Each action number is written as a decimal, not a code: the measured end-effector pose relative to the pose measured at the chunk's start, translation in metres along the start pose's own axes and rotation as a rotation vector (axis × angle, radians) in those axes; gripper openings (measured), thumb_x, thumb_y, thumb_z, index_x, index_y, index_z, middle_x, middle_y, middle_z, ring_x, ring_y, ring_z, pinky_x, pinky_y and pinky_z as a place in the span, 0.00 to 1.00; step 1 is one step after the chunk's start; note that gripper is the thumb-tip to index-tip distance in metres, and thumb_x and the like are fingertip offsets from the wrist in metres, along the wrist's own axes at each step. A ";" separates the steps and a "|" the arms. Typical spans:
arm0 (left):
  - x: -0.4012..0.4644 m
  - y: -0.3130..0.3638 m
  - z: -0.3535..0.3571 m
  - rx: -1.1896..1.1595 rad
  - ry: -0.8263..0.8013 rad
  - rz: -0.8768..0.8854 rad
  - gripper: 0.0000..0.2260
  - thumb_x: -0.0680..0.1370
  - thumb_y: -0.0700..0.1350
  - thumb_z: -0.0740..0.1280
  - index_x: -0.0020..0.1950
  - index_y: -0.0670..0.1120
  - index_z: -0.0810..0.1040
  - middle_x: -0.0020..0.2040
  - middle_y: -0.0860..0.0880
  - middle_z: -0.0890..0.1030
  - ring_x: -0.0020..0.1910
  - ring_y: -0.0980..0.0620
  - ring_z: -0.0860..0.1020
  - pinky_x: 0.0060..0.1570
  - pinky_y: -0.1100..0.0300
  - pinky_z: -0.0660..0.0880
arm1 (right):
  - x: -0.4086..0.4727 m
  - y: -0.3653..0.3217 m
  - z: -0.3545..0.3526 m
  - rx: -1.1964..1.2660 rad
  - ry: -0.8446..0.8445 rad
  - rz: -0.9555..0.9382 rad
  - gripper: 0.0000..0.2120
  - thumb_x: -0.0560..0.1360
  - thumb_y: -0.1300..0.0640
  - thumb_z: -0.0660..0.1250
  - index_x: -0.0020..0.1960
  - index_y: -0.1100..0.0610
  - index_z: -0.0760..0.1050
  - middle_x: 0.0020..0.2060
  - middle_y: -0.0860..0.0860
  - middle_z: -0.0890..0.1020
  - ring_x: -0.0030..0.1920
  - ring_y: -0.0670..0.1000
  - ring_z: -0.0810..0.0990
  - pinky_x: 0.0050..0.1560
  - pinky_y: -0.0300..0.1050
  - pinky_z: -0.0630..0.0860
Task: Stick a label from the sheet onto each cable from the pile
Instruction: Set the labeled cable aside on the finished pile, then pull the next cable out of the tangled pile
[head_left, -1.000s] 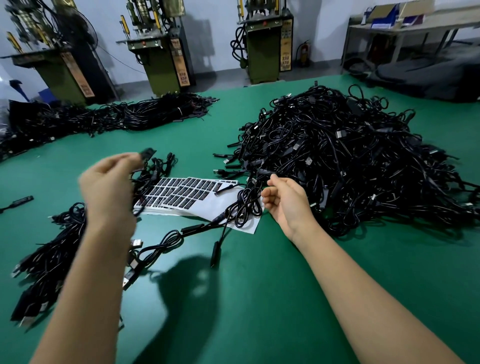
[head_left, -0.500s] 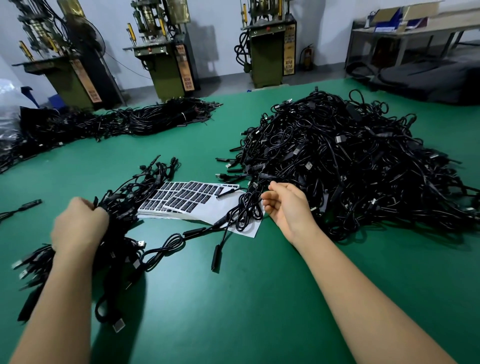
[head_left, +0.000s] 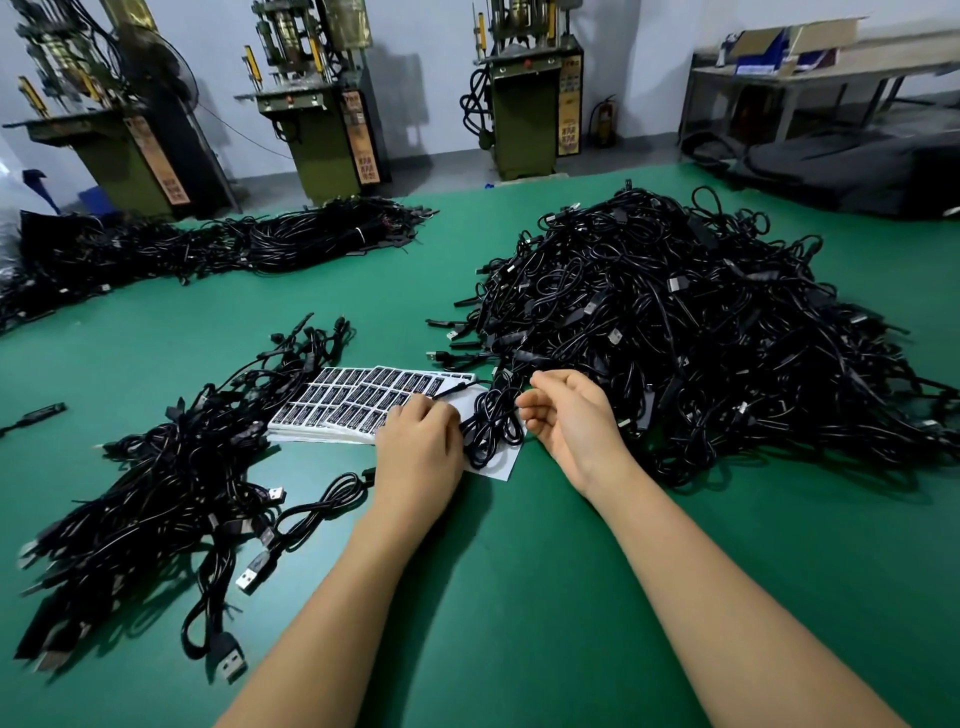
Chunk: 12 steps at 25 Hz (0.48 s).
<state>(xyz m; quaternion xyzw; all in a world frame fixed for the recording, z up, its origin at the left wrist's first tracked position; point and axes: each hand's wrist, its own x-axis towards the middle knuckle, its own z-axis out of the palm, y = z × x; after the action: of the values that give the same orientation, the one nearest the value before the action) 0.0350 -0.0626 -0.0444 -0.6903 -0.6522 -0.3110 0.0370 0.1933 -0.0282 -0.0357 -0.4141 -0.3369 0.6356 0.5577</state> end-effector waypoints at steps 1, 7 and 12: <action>-0.002 -0.001 0.003 -0.033 0.006 0.030 0.04 0.75 0.35 0.66 0.42 0.36 0.80 0.40 0.40 0.77 0.41 0.39 0.73 0.42 0.46 0.71 | 0.000 0.000 0.000 -0.017 -0.003 -0.009 0.05 0.80 0.62 0.62 0.45 0.58 0.71 0.29 0.51 0.80 0.30 0.47 0.76 0.31 0.38 0.72; -0.001 -0.007 0.003 -0.122 0.029 0.016 0.04 0.73 0.35 0.68 0.41 0.38 0.82 0.39 0.43 0.77 0.41 0.41 0.74 0.39 0.54 0.68 | 0.000 0.001 0.010 -0.353 -0.006 -0.157 0.03 0.79 0.59 0.64 0.46 0.56 0.72 0.34 0.52 0.80 0.31 0.47 0.77 0.30 0.39 0.73; 0.002 -0.003 0.001 -0.054 0.040 -0.015 0.05 0.71 0.36 0.67 0.35 0.38 0.79 0.35 0.43 0.77 0.35 0.40 0.74 0.35 0.50 0.69 | 0.040 -0.021 0.053 -1.054 0.004 -0.594 0.05 0.78 0.58 0.63 0.51 0.58 0.73 0.44 0.53 0.80 0.44 0.54 0.78 0.45 0.46 0.75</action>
<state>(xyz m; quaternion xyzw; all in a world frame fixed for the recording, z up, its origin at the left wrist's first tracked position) 0.0327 -0.0605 -0.0452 -0.6799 -0.6476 -0.3427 0.0291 0.1529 0.0167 0.0000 -0.5240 -0.7067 0.1997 0.4315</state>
